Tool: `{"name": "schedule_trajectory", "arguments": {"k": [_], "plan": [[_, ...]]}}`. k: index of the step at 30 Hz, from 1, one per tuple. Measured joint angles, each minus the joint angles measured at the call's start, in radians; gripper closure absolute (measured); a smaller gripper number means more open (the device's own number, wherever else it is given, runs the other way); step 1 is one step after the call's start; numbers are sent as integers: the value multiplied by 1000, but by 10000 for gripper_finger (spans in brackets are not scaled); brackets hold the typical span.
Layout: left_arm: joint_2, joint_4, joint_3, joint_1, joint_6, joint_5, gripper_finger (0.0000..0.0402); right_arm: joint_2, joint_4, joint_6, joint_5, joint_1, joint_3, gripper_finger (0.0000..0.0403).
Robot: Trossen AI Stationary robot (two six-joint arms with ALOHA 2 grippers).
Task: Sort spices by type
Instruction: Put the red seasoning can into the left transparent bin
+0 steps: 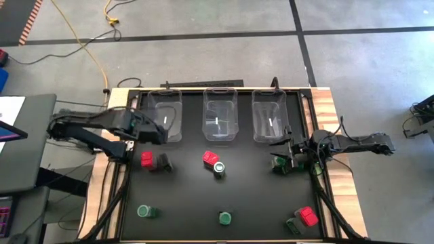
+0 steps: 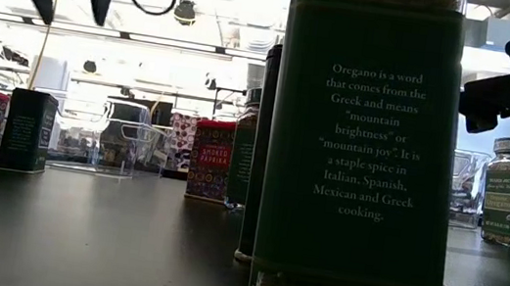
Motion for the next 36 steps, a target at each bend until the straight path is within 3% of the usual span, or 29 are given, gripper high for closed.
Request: {"name": "schedule_trajectory", "arguments": {"k": [6, 13, 23, 36], "plan": [[55, -37, -39, -57, -149, 203, 50, 0, 0, 0, 0, 0, 0, 196], [45, 5, -167, -104, -280, 320, 50, 0, 0, 0, 0, 0, 0, 196], [-66, 181, -384, -108, -342, 344, 50, 0, 0, 0, 0, 0, 0, 196], [-105, 238, -491, -107, -338, 338, 50, 0, 0, 0, 0, 0, 0, 196]]}}
